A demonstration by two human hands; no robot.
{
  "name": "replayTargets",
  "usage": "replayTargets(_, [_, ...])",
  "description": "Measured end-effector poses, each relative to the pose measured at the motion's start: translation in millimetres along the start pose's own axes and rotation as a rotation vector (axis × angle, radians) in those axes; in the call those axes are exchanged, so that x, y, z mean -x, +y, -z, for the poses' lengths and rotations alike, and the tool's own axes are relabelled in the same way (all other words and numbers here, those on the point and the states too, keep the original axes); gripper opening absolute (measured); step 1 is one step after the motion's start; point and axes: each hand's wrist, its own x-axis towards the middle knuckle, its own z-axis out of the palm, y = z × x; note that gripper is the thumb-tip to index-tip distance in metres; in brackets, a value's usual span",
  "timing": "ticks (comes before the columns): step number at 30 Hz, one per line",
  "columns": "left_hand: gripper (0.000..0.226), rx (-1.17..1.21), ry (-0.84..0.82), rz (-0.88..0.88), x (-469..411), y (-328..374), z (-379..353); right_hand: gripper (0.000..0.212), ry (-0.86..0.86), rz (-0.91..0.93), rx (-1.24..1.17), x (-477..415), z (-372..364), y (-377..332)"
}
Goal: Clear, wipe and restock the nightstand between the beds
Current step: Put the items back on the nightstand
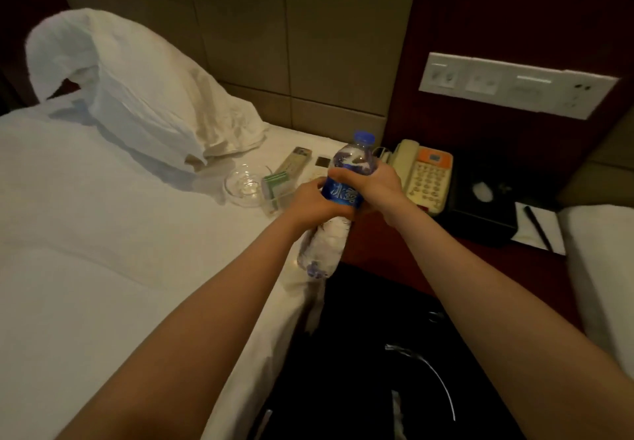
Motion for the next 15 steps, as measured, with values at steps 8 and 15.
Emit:
replayTargets(8, [0.069,0.022,-0.216,-0.069,-13.0,33.3,-125.1,0.065,0.228,0.010,0.142,24.3,120.1,44.6])
replayTargets(15, [0.071,0.074,-0.357,-0.060,-19.9,65.0,-217.9,0.068,0.380,-0.036,0.184,41.6,204.4,80.3])
